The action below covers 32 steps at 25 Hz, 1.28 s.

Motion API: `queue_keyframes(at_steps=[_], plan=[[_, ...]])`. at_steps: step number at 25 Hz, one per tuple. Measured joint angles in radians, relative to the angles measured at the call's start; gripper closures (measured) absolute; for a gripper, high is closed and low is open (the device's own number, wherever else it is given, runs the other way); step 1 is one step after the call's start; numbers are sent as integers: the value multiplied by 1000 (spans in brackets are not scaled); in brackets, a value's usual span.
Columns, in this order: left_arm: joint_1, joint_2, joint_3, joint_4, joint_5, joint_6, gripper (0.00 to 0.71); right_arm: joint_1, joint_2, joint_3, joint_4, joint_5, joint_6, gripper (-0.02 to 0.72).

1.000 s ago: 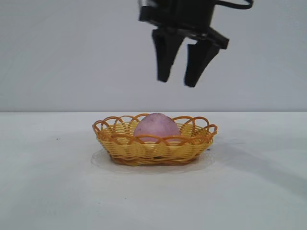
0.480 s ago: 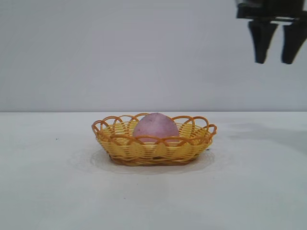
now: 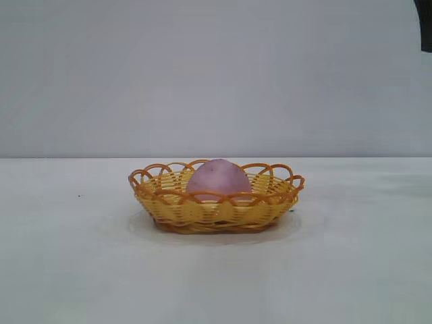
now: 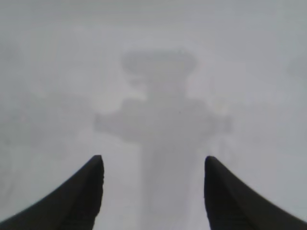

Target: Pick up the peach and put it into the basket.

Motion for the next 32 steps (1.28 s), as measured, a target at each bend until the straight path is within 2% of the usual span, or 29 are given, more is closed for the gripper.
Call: queue_keyframes(at_steps=[8,14,25,32], plan=[[0,0,0,0,0,0,331,0,-318,268,0,2,0,309],[0,0,0,0,0,0,331,0,-565,453,38,6,0,309],[0,0,0,0,0,0,331,0,-1102,808,35,19,1,309],[0,0,0,0,0,0,331,0,-1402,1011,81,-17,1,309]])
